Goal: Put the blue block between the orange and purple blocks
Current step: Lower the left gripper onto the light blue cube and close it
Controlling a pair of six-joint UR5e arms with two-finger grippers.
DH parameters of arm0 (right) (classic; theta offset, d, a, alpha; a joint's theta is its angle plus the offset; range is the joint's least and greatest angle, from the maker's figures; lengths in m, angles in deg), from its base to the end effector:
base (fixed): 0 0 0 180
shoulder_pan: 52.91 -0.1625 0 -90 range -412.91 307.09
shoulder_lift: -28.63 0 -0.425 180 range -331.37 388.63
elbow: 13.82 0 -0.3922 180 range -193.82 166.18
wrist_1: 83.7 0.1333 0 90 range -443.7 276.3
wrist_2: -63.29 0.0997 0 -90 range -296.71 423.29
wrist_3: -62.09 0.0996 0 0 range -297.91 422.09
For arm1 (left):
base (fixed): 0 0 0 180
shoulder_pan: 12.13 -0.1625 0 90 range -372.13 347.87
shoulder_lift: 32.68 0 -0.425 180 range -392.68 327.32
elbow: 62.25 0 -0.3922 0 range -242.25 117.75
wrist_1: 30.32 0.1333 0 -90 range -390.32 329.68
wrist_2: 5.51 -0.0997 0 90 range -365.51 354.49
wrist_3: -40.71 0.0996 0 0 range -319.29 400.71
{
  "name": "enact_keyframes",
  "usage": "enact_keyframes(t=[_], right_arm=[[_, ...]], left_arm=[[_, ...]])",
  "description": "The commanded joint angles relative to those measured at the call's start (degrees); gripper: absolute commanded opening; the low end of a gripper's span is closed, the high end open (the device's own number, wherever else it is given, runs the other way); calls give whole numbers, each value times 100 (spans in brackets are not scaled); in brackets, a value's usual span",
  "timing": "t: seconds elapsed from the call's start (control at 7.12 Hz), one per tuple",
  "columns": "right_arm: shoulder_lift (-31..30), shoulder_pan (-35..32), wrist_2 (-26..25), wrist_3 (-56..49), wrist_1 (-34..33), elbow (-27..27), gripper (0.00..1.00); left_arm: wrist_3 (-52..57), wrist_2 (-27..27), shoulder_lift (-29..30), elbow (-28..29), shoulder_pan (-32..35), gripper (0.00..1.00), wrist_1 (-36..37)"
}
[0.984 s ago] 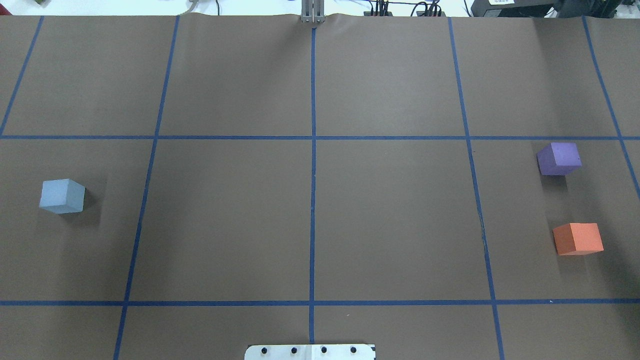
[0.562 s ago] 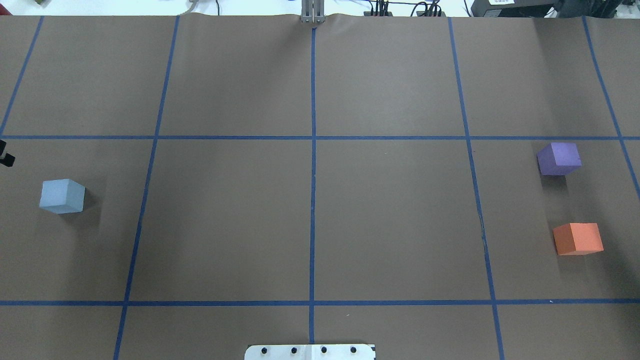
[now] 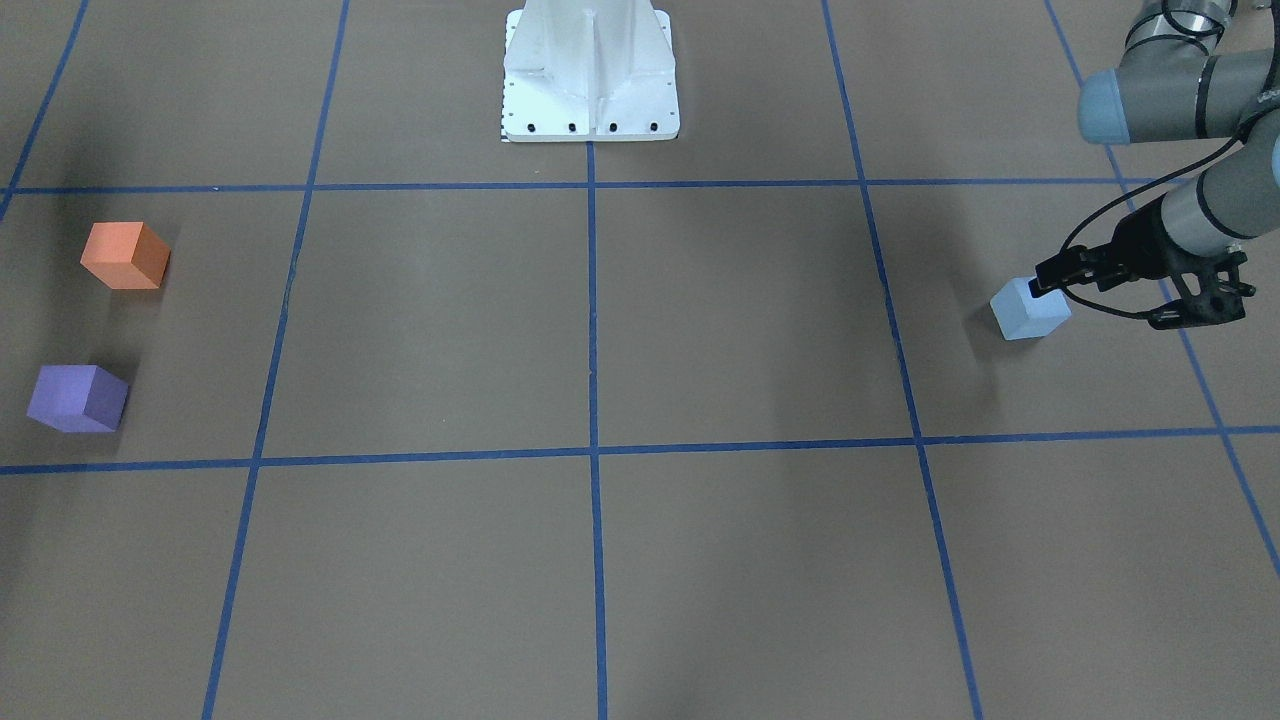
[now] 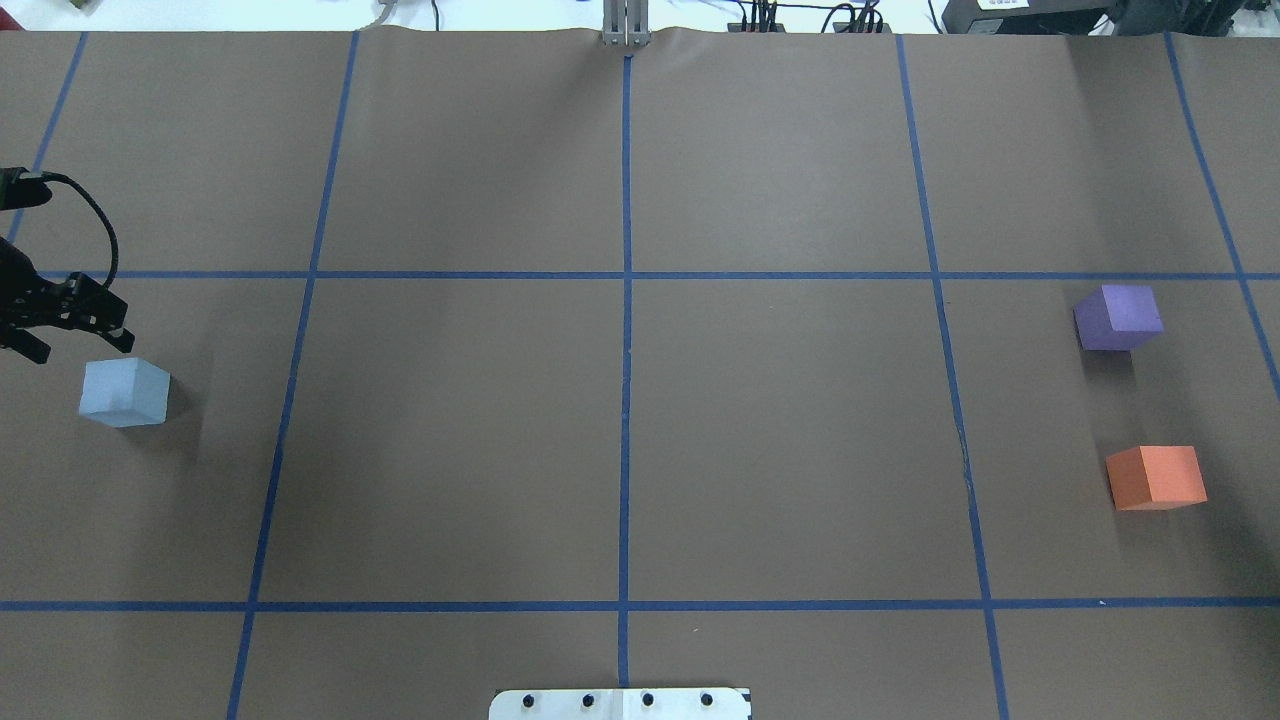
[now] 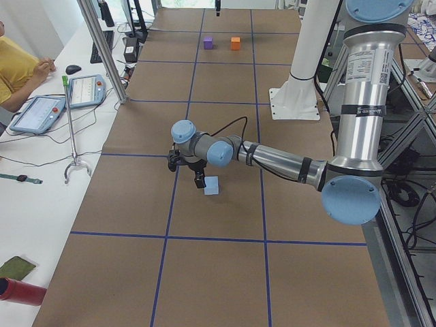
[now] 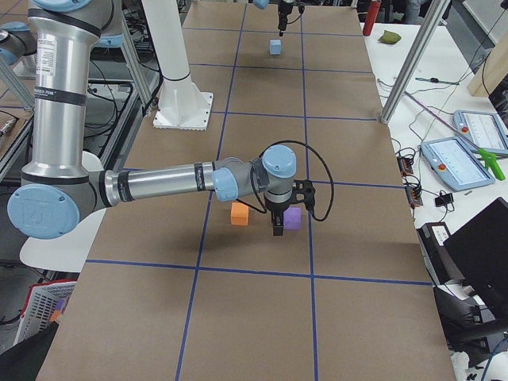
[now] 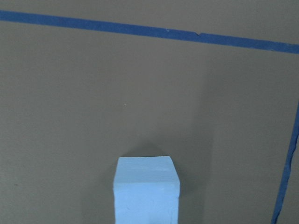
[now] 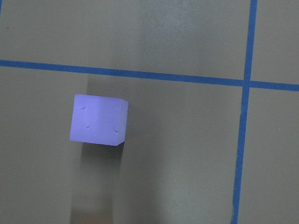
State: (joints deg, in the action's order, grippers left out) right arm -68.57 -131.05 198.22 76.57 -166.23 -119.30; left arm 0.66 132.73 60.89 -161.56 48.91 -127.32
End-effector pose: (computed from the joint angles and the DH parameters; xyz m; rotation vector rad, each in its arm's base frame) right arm -0.0309 -0.4533 0.5685 0.0762 -0.8177 -0.0646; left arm 0.2026 -0.4880 0.5277 -0.2031 0.8706 -0.0345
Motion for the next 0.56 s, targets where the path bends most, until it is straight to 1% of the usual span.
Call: enact_keyframes(t=[0.0, 0.14, 0.28, 0.42], right_arm=[[156, 1, -37, 2, 0, 97, 100], [157, 1, -20, 2, 0, 141, 100], [158, 1, -2, 2, -9, 150, 100], [140, 1, 7, 2, 0, 150, 100]], left_arm=[[-257, -217, 99, 122, -512, 100, -29], [-240, -349, 22, 123, -523, 100, -29], [-222, -490, 21, 279, -549, 100, -46], [-170, -526, 12, 298, -549, 100, -38]])
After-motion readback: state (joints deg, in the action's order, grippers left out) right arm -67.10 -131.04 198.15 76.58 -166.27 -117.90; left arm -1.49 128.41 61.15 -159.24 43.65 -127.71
